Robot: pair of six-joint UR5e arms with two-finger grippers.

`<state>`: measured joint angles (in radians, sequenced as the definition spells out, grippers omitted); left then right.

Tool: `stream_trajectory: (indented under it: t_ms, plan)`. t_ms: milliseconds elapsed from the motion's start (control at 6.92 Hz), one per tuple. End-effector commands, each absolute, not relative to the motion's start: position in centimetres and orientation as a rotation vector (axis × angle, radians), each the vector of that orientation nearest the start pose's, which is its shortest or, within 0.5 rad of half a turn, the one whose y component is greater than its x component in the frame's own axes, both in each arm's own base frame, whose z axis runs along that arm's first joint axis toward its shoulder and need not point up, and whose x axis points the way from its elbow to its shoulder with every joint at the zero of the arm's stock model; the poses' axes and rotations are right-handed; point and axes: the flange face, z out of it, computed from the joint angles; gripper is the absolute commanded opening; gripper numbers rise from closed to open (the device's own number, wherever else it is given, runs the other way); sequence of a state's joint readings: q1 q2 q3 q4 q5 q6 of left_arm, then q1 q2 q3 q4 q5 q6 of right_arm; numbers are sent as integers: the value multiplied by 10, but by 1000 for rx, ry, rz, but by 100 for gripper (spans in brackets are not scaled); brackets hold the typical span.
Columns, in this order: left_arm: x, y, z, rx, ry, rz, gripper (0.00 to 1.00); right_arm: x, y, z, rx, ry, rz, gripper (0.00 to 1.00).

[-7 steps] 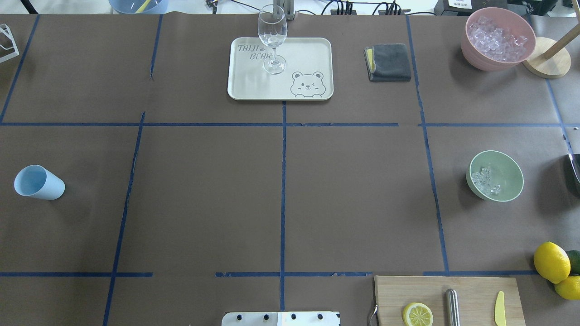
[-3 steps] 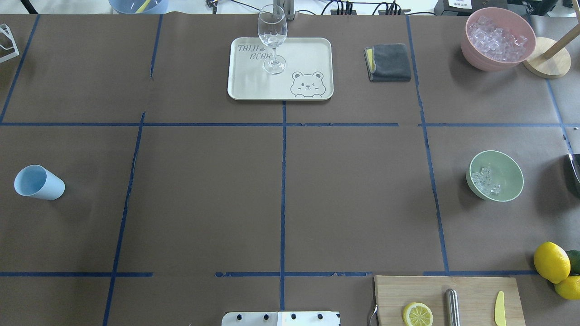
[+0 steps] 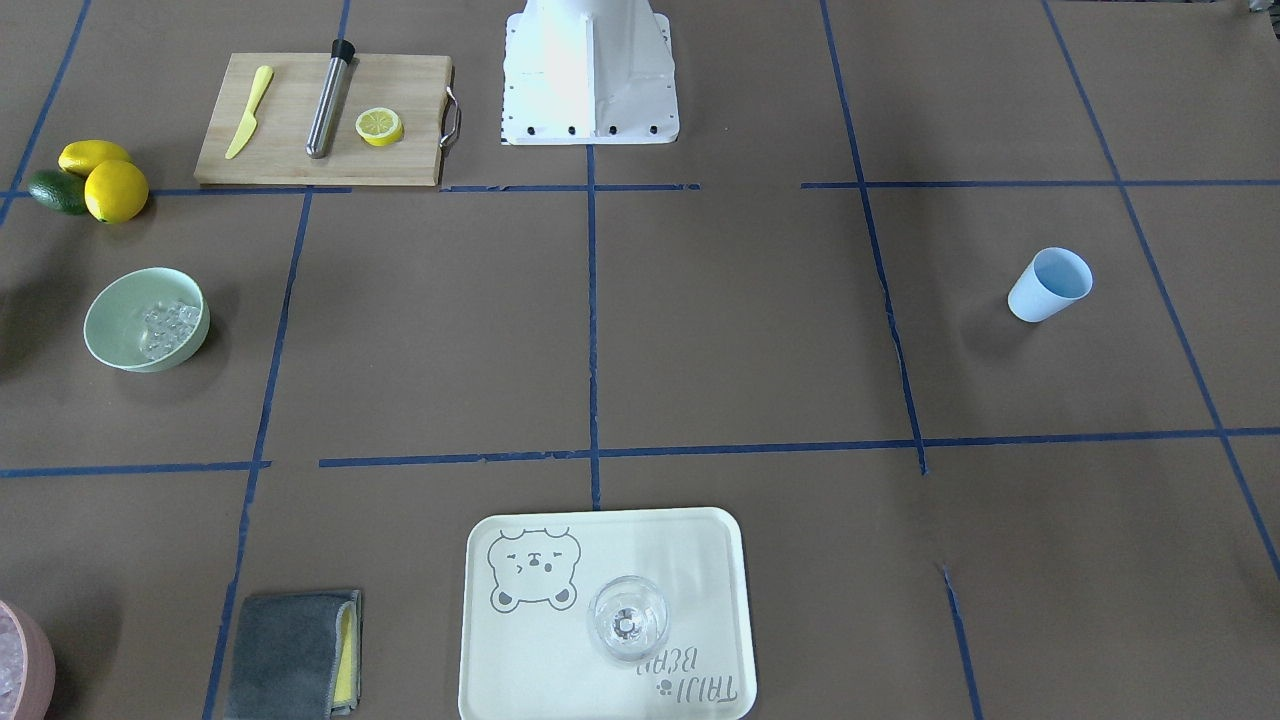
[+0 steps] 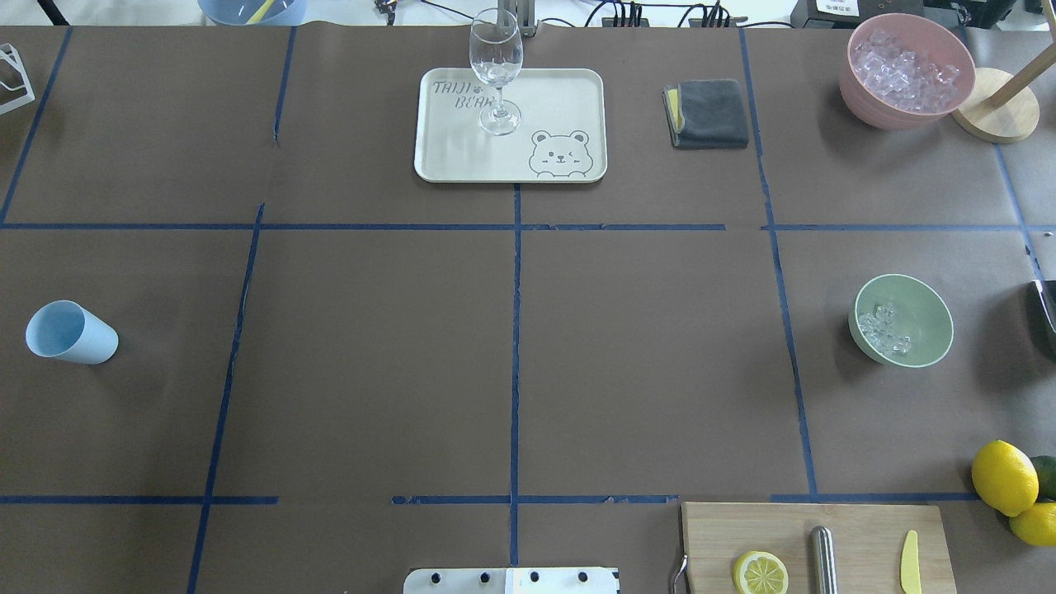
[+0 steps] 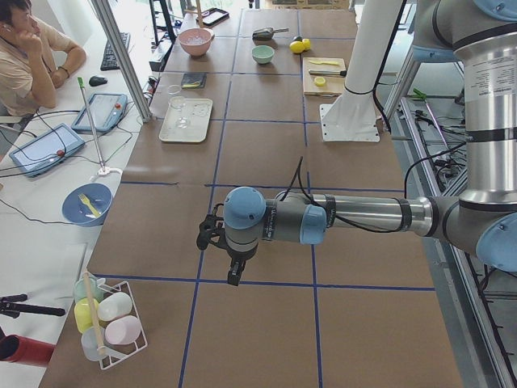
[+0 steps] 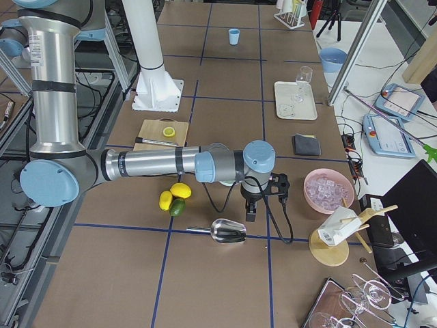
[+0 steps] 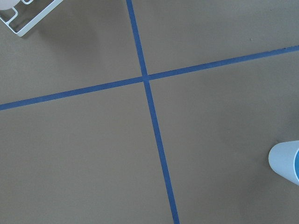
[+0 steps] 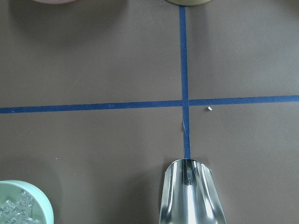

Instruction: Pour ice into bowl

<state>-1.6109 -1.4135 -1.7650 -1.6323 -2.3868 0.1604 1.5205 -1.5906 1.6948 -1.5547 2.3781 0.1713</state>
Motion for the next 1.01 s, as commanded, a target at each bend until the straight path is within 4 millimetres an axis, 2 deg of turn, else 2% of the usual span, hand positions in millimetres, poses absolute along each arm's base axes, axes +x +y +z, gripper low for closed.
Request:
stream_trajectory:
  t_ms: [0, 145, 434, 723, 867]
  plan:
    - [-81, -430, 621, 98, 772, 122, 100, 36, -488, 607, 35, -806, 64, 100]
    - [-82, -426, 620, 39, 778, 96, 100, 36, -488, 607, 36, -800, 63, 100]
    - [-82, -423, 631, 15, 791, 81, 100, 35, -488, 608, 34, -804, 58, 100]
    - [-82, -424, 629, 21, 790, 85, 100, 35, -486, 612, 25, -806, 61, 100]
    - [-83, -424, 616, 41, 789, 91, 100, 34, -486, 611, 25, -808, 60, 100]
